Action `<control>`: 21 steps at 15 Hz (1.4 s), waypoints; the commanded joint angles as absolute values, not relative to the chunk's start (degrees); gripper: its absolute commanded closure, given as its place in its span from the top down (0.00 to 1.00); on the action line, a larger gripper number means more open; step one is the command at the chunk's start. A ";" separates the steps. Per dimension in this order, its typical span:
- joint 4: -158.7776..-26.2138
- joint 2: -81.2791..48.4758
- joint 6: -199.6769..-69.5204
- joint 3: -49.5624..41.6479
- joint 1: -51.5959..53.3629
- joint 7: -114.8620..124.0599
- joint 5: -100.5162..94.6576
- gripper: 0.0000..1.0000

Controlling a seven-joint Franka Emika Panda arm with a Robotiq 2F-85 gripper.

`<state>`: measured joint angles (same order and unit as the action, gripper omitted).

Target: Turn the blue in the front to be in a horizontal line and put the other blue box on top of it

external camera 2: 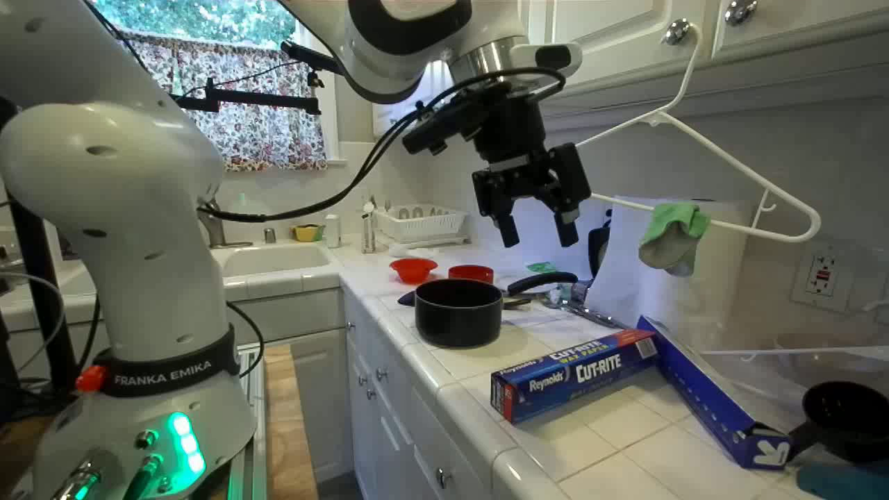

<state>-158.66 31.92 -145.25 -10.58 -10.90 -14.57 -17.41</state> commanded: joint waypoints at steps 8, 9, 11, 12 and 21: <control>-158.60 30.73 -150.56 -11.37 -10.29 -16.87 -17.29 1.00; -158.57 29.62 -153.70 -11.08 -10.96 -16.17 -18.02 1.00; -158.59 27.13 -160.28 -14.19 -8.19 -19.66 -14.82 1.00; -158.53 25.80 -162.24 -16.51 -5.49 -21.74 -11.57 1.00; -154.83 13.68 -165.04 -22.69 3.47 -28.44 0.04 1.00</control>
